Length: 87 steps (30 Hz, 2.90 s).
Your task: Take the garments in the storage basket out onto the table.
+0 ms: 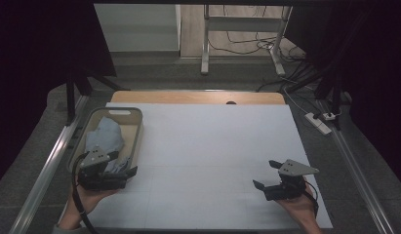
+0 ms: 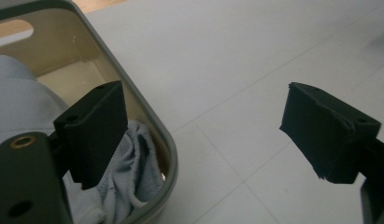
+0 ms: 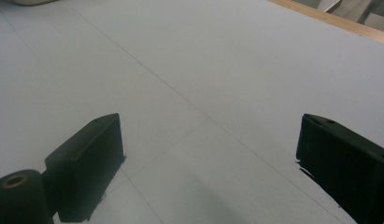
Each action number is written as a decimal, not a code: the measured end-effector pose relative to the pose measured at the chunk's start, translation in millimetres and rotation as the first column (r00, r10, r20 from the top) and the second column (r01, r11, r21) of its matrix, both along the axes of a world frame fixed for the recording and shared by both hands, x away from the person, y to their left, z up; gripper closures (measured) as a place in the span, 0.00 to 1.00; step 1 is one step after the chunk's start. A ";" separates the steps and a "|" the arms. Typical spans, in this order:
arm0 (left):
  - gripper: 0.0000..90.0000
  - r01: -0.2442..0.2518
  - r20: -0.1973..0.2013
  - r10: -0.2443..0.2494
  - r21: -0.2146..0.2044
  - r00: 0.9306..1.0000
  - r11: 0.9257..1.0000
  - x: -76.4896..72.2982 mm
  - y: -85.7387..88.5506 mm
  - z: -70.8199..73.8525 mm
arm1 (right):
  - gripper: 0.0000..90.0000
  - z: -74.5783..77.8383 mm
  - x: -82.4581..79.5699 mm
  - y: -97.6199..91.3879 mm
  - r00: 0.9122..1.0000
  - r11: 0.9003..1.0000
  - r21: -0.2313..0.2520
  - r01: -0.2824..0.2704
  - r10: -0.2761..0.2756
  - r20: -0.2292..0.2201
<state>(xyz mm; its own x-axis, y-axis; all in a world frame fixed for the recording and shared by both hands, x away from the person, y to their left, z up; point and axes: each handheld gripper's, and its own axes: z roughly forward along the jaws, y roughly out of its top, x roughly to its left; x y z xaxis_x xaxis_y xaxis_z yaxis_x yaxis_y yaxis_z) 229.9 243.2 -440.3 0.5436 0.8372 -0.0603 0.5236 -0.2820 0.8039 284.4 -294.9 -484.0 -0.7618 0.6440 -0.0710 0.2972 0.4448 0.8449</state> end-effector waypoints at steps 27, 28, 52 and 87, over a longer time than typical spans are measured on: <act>0.16 -0.070 -0.007 0.070 -0.014 0.998 0.997 26.7 18.3 7.8 | 0.08 -5.8 2.4 3.1 1.000 1.000 -0.030 -0.007 0.007 -0.024; 0.16 -0.073 -0.008 0.073 -0.015 0.997 0.997 27.5 19.6 7.6 | 0.08 -6.2 2.4 3.5 1.000 1.000 -0.029 -0.005 0.004 -0.021; 0.16 -0.166 -0.050 0.166 -0.008 0.985 0.986 47.0 44.3 1.3 | 0.08 -10.1 4.5 5.9 0.999 0.999 -0.049 -0.014 0.012 -0.043; 0.13 -0.296 -0.144 0.294 0.003 0.945 0.955 81.4 85.2 -5.6 | 0.08 -13.8 5.6 8.3 0.998 0.997 -0.079 -0.020 0.015 -0.064</act>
